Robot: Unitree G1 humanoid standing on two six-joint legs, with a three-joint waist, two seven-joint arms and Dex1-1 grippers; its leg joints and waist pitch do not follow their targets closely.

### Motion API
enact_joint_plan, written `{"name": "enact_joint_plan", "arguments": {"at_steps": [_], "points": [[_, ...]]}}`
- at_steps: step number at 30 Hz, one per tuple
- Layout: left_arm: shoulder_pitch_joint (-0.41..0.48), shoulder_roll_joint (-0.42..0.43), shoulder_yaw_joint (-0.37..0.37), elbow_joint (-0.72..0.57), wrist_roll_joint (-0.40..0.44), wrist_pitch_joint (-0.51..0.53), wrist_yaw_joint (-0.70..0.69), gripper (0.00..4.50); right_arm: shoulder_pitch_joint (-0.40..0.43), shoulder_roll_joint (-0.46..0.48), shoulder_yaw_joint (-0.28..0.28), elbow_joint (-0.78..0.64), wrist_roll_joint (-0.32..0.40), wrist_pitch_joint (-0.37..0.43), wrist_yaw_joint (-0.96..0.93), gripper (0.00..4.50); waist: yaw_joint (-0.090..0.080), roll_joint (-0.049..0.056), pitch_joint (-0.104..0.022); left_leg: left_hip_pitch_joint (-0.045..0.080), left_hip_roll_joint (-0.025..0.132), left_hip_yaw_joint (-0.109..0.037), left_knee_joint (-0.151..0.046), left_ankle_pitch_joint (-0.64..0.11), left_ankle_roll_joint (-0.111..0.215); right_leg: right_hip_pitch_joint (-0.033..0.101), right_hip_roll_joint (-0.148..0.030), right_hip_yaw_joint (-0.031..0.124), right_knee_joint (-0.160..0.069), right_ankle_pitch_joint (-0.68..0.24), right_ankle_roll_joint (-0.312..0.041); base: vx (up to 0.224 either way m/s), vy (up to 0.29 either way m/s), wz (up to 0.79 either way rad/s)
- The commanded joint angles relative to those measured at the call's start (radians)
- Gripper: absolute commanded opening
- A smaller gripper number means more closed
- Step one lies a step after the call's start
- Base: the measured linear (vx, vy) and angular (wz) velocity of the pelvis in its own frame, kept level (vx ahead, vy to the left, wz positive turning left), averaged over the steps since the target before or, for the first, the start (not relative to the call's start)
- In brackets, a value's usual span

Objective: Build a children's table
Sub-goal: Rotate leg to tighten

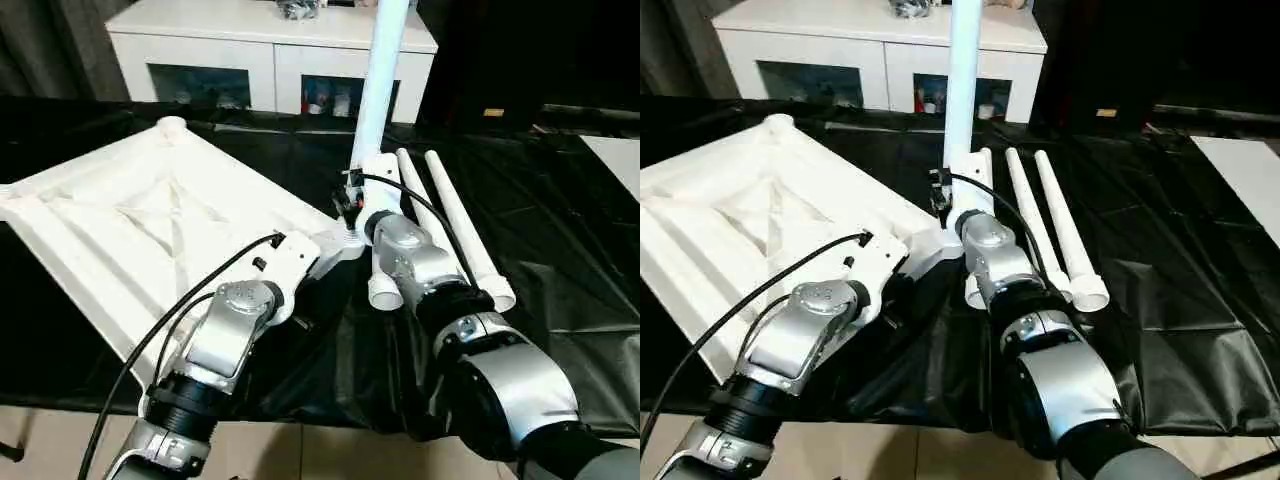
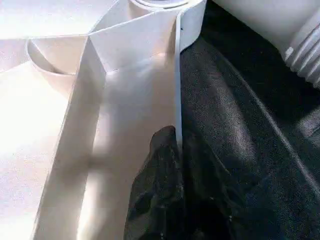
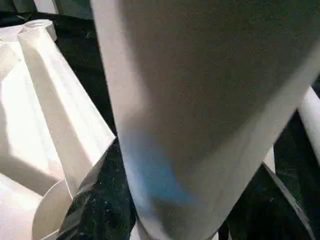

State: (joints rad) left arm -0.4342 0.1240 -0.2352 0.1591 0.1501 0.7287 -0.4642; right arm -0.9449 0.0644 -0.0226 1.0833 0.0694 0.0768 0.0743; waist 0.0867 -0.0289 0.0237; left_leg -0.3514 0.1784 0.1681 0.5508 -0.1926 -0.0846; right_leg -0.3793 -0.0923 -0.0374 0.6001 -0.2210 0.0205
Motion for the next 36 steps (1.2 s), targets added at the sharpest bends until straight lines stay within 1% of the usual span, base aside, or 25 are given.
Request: {"name": "enact_joint_plan", "arguments": {"at_steps": [1, 2, 3, 6, 7, 8, 9, 10, 11, 12, 13, 16, 17, 19, 20, 22, 24, 25, 26, 28, 30, 31, 33, 34, 36], "points": [[-0.021, -0.002, -0.001, -0.038, -0.003, -0.063, 0.016, 0.00, 0.065, 0.056, 0.020, 0.131, 0.008, 0.058, 0.043, 1.83, -0.002, 0.006, -0.032, -0.003, 0.041, -0.008, -0.074, -0.239, -0.012, 0.020, -0.042, 0.032, -0.070, -0.108, -0.148, 0.000, 0.000, 0.00], [-0.024, 0.018, -0.004, -0.032, 0.004, -0.076, 0.005, 0.00, 0.058, 0.059, 0.008, 0.120, 0.024, 0.047, 0.077, 2.39, -0.002, 0.006, -0.032, -0.003, 0.041, -0.007, -0.073, -0.233, -0.010, 0.020, -0.042, 0.032, -0.069, -0.099, -0.150, 0.000, 0.000, 0.00], [-0.026, 0.030, -0.006, -0.025, 0.008, -0.088, -0.001, 0.00, 0.055, 0.061, 0.005, 0.115, 0.029, 0.041, 0.093, 2.53, -0.002, 0.011, -0.032, -0.002, 0.041, -0.007, -0.072, -0.239, -0.008, 0.020, -0.041, 0.032, -0.071, -0.096, -0.153, 0.000, 0.000, 0.00], [-0.032, 0.055, -0.006, -0.008, 0.016, -0.114, -0.010, 0.00, 0.047, 0.057, -0.002, 0.109, 0.031, 0.040, 0.099, 2.74, -0.005, 0.016, -0.035, -0.005, 0.042, -0.007, -0.071, -0.223, -0.007, 0.024, -0.043, 0.032, -0.067, -0.077, -0.171, 0.000, 0.000, 0.00], [-0.035, 0.066, -0.005, -0.005, 0.016, -0.119, -0.015, 0.00, 0.043, 0.054, -0.006, 0.107, 0.027, 0.032, 0.107, 2.74, -0.004, 0.016, -0.037, -0.007, 0.042, -0.007, -0.068, -0.187, -0.007, 0.029, -0.042, 0.030, -0.061, -0.030, -0.184, 0.000, 0.000, 0.00], [-0.037, 0.075, -0.002, -0.001, 0.014, -0.125, -0.021, 0.00, 0.039, 0.050, -0.011, 0.103, 0.027, 0.029, 0.115, 2.95, -0.005, 0.016, -0.039, -0.007, 0.042, -0.005, -0.066, -0.169, -0.005, 0.030, -0.041, 0.030, -0.057, -0.006, -0.191, 0.000, 0.000, 0.00], [-0.040, 0.081, 0.000, 0.001, 0.013, -0.128, -0.024, 0.00, 0.036, 0.048, -0.014, 0.101, 0.027, 0.026, 0.120, 2.95, -0.006, 0.017, -0.038, -0.006, 0.041, -0.002, -0.062, -0.152, 0.002, 0.028, -0.038, 0.029, -0.055, 0.022, -0.201, 0.000, 0.000, 0.00], [-0.040, 0.090, 0.001, 0.002, 0.010, -0.132, -0.029, 0.00, 0.034, 0.045, -0.021, 0.097, 0.031, 0.023, 0.127, 3.01, -0.006, 0.020, -0.037, -0.006, 0.042, -0.001, -0.061, -0.139, 0.007, 0.030, -0.040, 0.029, -0.053, 0.037, -0.211, 0.000, 0.000, 0.00], [-0.041, 0.095, 0.001, 0.002, 0.008, -0.135, -0.033, 0.00, 0.034, 0.042, -0.024, 0.093, 0.033, 0.018, 0.133, 3.08, -0.005, 0.029, -0.037, -0.005, 0.042, -0.001, -0.060, -0.136, 0.005, 0.029, -0.039, 0.029, -0.052, 0.044, -0.214, 0.000, 0.000, 0.00], [-0.043, 0.104, 0.002, 0.004, 0.004, -0.138, -0.037, 0.00, 0.032, 0.036, -0.028, 0.087, 0.034, 0.011, 0.148, 3.23, -0.005, 0.031, -0.038, -0.006, 0.043, -0.001, -0.059, -0.124, 0.001, 0.032, -0.038, 0.030, -0.049, 0.066, -0.222, 0.000, 0.000, 0.00], [-0.043, 0.108, 0.002, 0.005, 0.002, -0.140, -0.041, 0.00, 0.033, 0.032, -0.027, 0.080, 0.033, 0.008, 0.162, 3.23, -0.005, 0.027, -0.039, -0.005, 0.043, 0.001, -0.056, -0.110, 0.001, 0.033, -0.035, 0.029, -0.047, 0.095, -0.230, 0.000, 0.000, 0.00], [-0.044, 0.123, -0.001, 0.014, -0.007, -0.160, -0.056, 0.00, 0.037, 0.020, -0.023, 0.053, 0.042, -0.001, 0.228, 3.51, -0.004, 0.031, -0.043, -0.005, 0.040, 0.003, -0.048, -0.063, 0.016, 0.036, -0.032, 0.029, -0.039, 0.174, -0.249, 0.000, 0.000, 0.00], [-0.044, 0.126, -0.001, 0.016, -0.011, -0.165, -0.061, 0.00, 0.040, 0.017, -0.017, 0.041, 0.041, -0.005, 0.251, 3.69, -0.003, 0.036, -0.046, -0.006, 0.039, 0.002, -0.044, -0.040, 0.022, 0.037, -0.032, 0.028, -0.034, 0.210, -0.257, 0.000, 0.000, 0.00], [-0.043, 0.140, -0.005, 0.020, -0.018, -0.179, -0.087, 0.00, 0.048, 0.007, -0.005, 0.007, 0.041, -0.003, 0.304, 3.77, -0.003, 0.032, -0.049, -0.010, 0.037, 0.003, -0.037, -0.002, 0.036, 0.040, -0.029, 0.028, -0.028, 0.272, -0.266, 0.000, 0.000, 0.00], [-0.042, 0.145, -0.007, 0.021, -0.021, -0.184, -0.096, 0.00, 0.050, 0.004, -0.002, -0.003, 0.042, -0.001, 0.321, 3.86, -0.001, 0.032, -0.048, -0.010, 0.037, 0.004, -0.036, 0.001, 0.041, 0.038, -0.029, 0.028, -0.027, 0.282, -0.268, 0.000, 0.000, 0.00], [-0.037, 0.186, -0.026, 0.022, -0.027, -0.214, -0.155, 0.00, 0.070, -0.024, 0.030, -0.068, 0.026, 0.010, 0.392, 4.06, -0.001, 0.035, -0.045, -0.008, 0.039, 0.005, -0.036, -0.031, 0.051, 0.037, -0.030, 0.027, -0.029, 0.251, -0.278, 0.000, 0.000, 0.00], [-0.034, 0.208, -0.031, 0.020, -0.034, -0.229, -0.189, 0.00, 0.085, -0.041, 0.046, -0.107, 0.020, 0.021, 0.428, 4.18, 0.000, 0.037, -0.046, -0.007, 0.042, 0.005, -0.036, -0.046, 0.048, 0.037, -0.031, 0.027, -0.030, 0.224, -0.278, 0.000, 0.000, 0.00], [-0.032, 0.218, -0.033, 0.019, -0.038, -0.238, -0.206, 0.00, 0.092, -0.049, 0.052, -0.123, 0.018, 0.028, 0.439, 4.37, 0.000, 0.037, -0.045, -0.007, 0.043, 0.004, -0.036, -0.046, 0.043, 0.037, -0.031, 0.027, -0.029, 0.218, -0.279, 0.000, 0.000, 0.00], [-0.031, 0.231, -0.035, 0.019, -0.043, -0.243, -0.224, 0.00, 0.101, -0.061, 0.058, -0.141, 0.015, 0.034, 0.455, 4.37, -0.002, 0.035, -0.046, -0.006, 0.044, 0.005, -0.036, -0.043, 0.039, 0.037, -0.030, 0.027, -0.027, 0.221, -0.283, 0.000, 0.000, 0.00], [-0.026, 0.270, -0.042, 0.014, -0.061, -0.287, -0.289, 0.00, 0.130, -0.093, 0.082, -0.189, 0.004, 0.057, 0.504, 4.45, 0.002, 0.040, -0.048, -0.004, 0.042, 0.004, -0.032, -0.015, 0.035, 0.038, -0.027, 0.026, -0.023, 0.252, -0.288, 0.000, 0.000, 0.00], [-0.020, 0.294, -0.040, 0.009, -0.075, -0.306, -0.328, 0.00, 0.158, -0.117, 0.103, -0.225, 0.001, 0.066, 0.557, 4.45, 0.003, 0.037, -0.049, -0.005, 0.040, 0.005, -0.029, 0.000, 0.039, 0.039, -0.025, 0.025, -0.020, 0.285, -0.285, 0.000, 0.000, 0.00], [-0.012, 0.321, -0.035, 0.006, -0.088, -0.316, -0.370, 0.00, 0.199, -0.148, 0.124, -0.285, 0.007, 0.081, 0.632, 4.45, 0.004, 0.039, -0.050, -0.004, 0.039, 0.006, -0.027, 0.006, 0.040, 0.039, -0.024, 0.025, -0.019, 0.303, -0.286, 0.000, 0.000, 0.00], [0.005, 0.362, -0.030, 0.003, -0.123, -0.378, -0.455, 0.00, 0.259, -0.202, 0.163, -0.383, 0.017, 0.109, 0.733, 4.45, 0.009, 0.038, -0.051, -0.003, 0.040, 0.006, -0.026, 0.005, 0.049, 0.040, -0.022, 0.025, -0.018, 0.321, -0.281, 0.000, 0.000, 0.00], [0.008, 0.369, -0.027, 0.002, -0.131, -0.385, -0.471, 0.00, 0.271, -0.214, 0.172, -0.404, 0.018, 0.114, 0.752, 4.45, 0.014, 0.037, -0.051, -0.004, 0.040, 0.006, -0.025, 0.004, 0.050, 0.042, -0.022, 0.024, -0.017, 0.321, -0.278, 0.000, 0.000, 0.00], [0.011, 0.381, -0.024, 0.002, -0.139, -0.389, -0.490, 0.00, 0.288, -0.231, 0.183, -0.433, 0.021, 0.124, 0.779, 4.45, 0.012, 0.038, -0.050, -0.002, 0.042, 0.008, -0.026, -0.012, 0.045, 0.038, -0.023, 0.024, -0.017, 0.306, -0.283, 0.000, 0.000, 0.00]]}}
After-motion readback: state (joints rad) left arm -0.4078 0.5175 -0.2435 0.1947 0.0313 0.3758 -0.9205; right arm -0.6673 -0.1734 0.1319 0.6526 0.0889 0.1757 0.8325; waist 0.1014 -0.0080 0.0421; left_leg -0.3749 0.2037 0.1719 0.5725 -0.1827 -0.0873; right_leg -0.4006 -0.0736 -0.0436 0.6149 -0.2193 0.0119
